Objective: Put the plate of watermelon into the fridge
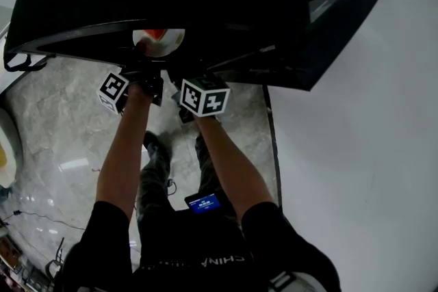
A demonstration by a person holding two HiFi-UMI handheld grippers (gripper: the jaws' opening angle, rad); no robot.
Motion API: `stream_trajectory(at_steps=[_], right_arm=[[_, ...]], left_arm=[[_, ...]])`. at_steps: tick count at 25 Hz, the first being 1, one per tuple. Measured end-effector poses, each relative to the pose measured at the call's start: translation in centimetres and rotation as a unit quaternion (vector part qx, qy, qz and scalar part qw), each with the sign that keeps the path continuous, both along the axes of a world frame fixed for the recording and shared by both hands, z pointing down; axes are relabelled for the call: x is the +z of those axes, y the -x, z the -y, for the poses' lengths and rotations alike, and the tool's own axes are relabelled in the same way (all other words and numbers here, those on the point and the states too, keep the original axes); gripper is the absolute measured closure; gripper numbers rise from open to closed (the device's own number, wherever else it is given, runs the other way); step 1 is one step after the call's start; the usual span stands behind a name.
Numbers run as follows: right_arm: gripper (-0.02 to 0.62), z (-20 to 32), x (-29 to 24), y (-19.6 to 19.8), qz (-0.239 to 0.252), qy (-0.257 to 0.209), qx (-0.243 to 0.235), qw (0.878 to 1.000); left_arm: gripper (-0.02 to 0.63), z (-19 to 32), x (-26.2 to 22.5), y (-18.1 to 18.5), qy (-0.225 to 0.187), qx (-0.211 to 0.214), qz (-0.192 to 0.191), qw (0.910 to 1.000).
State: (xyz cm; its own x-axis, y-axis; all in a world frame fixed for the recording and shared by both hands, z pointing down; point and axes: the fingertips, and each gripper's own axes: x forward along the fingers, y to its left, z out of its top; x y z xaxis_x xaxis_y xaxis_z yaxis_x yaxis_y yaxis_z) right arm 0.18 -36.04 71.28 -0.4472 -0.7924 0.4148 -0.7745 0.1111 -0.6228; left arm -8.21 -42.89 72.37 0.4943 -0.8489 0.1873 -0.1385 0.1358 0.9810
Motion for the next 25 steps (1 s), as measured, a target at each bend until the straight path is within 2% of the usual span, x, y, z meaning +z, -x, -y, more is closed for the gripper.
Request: stream_trajectory(at_steps=[2, 8, 13, 15, 18, 22, 23, 24, 25], right_arm=[[0.560, -0.3, 0.2, 1.1, -0.015, -0.005, -0.032, 0.999], [0.566, 0.7, 1.1, 2.0, -0.064, 0.005, -0.059, 0.996], [0.566, 1.7, 1.3, 0.8, -0.087, 0.016, -0.020, 0.996], [0.566, 2.2, 1.6, 0.1, -0.103, 0.020, -0.010, 0.994], [0.566, 3.0, 1.9, -0.9, -0.120, 0.030, 0.003, 0.992], [0.569, 3.3, 2.0, -1.5, -0.126, 0.035, 0.008, 0.991], [0.569, 3.4, 2.0, -1.5, -0.125, 0.032, 0.008, 0.992], [0.569, 3.4, 1.8, -1.4, -0.124, 0.029, 0.009, 0.992], [0.569, 3.4, 1.7, -1.4, -0.123, 0.027, 0.010, 0.992]], left_arm=[[0.584, 0.2, -0.3, -0.6, -0.012, 0.015, 0.005, 0.9998], [0.583, 0.4, -1.1, -1.8, -0.032, 0.081, -0.004, 0.9962], [0.578, 0.1, -1.3, -2.1, -0.041, 0.160, 0.006, 0.9862], [0.555, -0.3, -1.5, -2.5, -0.048, 0.186, -0.003, 0.9813], [0.506, -0.9, -2.1, -3.3, -0.072, 0.227, 0.013, 0.9710], [0.482, -2.0, -3.1, -4.5, -0.105, 0.251, 0.024, 0.9620], [0.482, -2.3, -3.3, -4.6, -0.108, 0.254, 0.035, 0.9606], [0.482, -2.6, -3.1, -4.2, -0.106, 0.256, 0.065, 0.9585], [0.482, -3.0, -2.6, -3.5, -0.101, 0.259, 0.117, 0.9534]])
